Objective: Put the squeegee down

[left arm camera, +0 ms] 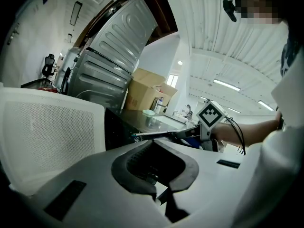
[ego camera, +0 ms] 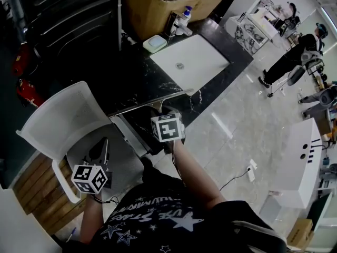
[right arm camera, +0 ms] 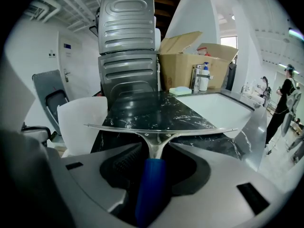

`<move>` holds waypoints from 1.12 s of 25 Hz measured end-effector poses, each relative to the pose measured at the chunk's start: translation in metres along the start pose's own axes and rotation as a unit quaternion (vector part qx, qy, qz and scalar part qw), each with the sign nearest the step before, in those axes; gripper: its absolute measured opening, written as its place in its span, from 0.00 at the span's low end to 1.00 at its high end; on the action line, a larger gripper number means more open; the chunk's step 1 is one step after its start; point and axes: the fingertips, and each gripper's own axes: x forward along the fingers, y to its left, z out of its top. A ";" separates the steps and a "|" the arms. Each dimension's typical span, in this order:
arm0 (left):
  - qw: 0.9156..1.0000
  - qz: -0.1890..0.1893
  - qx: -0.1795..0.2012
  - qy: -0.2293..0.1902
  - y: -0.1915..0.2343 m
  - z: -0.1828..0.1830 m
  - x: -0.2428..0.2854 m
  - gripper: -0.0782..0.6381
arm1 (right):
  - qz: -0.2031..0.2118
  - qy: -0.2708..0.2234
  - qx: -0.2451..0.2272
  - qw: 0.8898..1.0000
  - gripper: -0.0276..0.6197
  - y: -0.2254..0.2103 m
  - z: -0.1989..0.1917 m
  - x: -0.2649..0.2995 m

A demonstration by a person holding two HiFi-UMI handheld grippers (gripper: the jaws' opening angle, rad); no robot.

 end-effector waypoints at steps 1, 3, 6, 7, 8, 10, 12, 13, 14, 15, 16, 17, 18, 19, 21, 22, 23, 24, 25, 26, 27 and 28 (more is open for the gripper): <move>1.000 0.000 0.000 -0.001 0.000 0.000 -0.001 0.13 | -0.002 -0.004 0.000 1.000 0.27 0.000 0.000 -0.002; 1.000 -0.002 0.002 -0.004 -0.002 0.000 -0.004 0.13 | -0.006 -0.010 -0.001 1.000 0.27 -0.001 0.000 -0.008; 1.000 -0.005 0.004 -0.008 -0.006 0.001 -0.009 0.13 | -0.010 -0.016 0.004 1.000 0.27 -0.002 -0.002 -0.018; 1.000 -0.006 0.006 -0.010 -0.008 0.002 -0.012 0.13 | -0.011 -0.020 0.006 1.000 0.27 -0.003 -0.001 -0.022; 1.000 -0.008 0.008 -0.013 -0.010 0.004 -0.014 0.13 | -0.013 -0.025 0.007 1.000 0.27 -0.002 -0.001 -0.027; 1.000 -0.010 0.013 -0.019 -0.015 0.006 -0.020 0.13 | -0.015 -0.038 0.006 0.999 0.27 -0.001 0.000 -0.038; 0.999 -0.011 0.017 -0.026 -0.019 0.009 -0.027 0.13 | -0.011 -0.049 0.000 0.999 0.27 0.004 0.000 -0.050; 0.999 -0.011 0.018 -0.030 -0.021 0.010 -0.031 0.13 | -0.009 -0.054 -0.001 0.999 0.27 0.006 -0.001 -0.055; 0.999 -0.012 0.020 -0.033 -0.023 0.011 -0.034 0.13 | -0.009 -0.058 -0.001 0.998 0.26 0.008 -0.003 -0.061; 0.999 -0.012 0.022 -0.036 -0.025 0.011 -0.038 0.13 | -0.010 -0.061 0.001 0.998 0.25 0.010 -0.005 -0.066; 0.999 -0.013 0.023 -0.038 -0.027 0.012 -0.042 0.13 | -0.013 -0.067 0.002 0.998 0.23 0.011 -0.007 -0.072; 0.999 -0.013 0.026 -0.039 -0.029 0.011 -0.047 0.13 | -0.018 -0.074 0.002 0.997 0.18 0.012 -0.008 -0.079; 0.999 -0.014 0.027 -0.041 -0.032 0.011 -0.052 0.13 | -0.024 -0.082 0.001 0.996 0.17 0.012 -0.009 -0.086; 0.999 -0.014 0.029 -0.042 -0.035 0.011 -0.057 0.13 | -0.029 -0.089 0.001 0.996 0.16 0.013 -0.011 -0.094; 0.998 -0.015 0.031 -0.045 -0.041 0.009 -0.069 0.13 | -0.035 -0.100 0.005 0.994 0.14 0.016 -0.017 -0.109; 0.998 -0.016 0.032 -0.047 -0.045 0.007 -0.075 0.13 | -0.038 -0.104 0.008 0.994 0.14 0.017 -0.021 -0.117; 0.998 -0.018 0.032 -0.048 -0.049 0.006 -0.082 0.13 | -0.041 -0.109 0.010 0.993 0.13 0.019 -0.026 -0.125; 0.998 -0.019 0.032 -0.050 -0.053 0.004 -0.088 0.13 | -0.043 -0.112 0.012 0.993 0.13 0.021 -0.031 -0.134; 0.998 -0.022 0.034 -0.051 -0.057 0.002 -0.094 0.13 | -0.044 -0.115 0.013 0.992 0.13 0.023 -0.037 -0.141; 0.998 -0.024 0.035 -0.051 -0.061 -0.001 -0.100 0.13 | -0.045 -0.117 0.015 0.992 0.13 0.025 -0.042 -0.149; 0.998 -0.027 0.037 -0.050 -0.065 -0.004 -0.105 0.13 | -0.045 -0.118 0.017 0.992 0.13 0.028 -0.047 -0.155; 0.998 -0.030 0.039 -0.049 -0.068 -0.008 -0.110 0.13 | -0.045 -0.120 0.019 0.992 0.13 0.031 -0.053 -0.161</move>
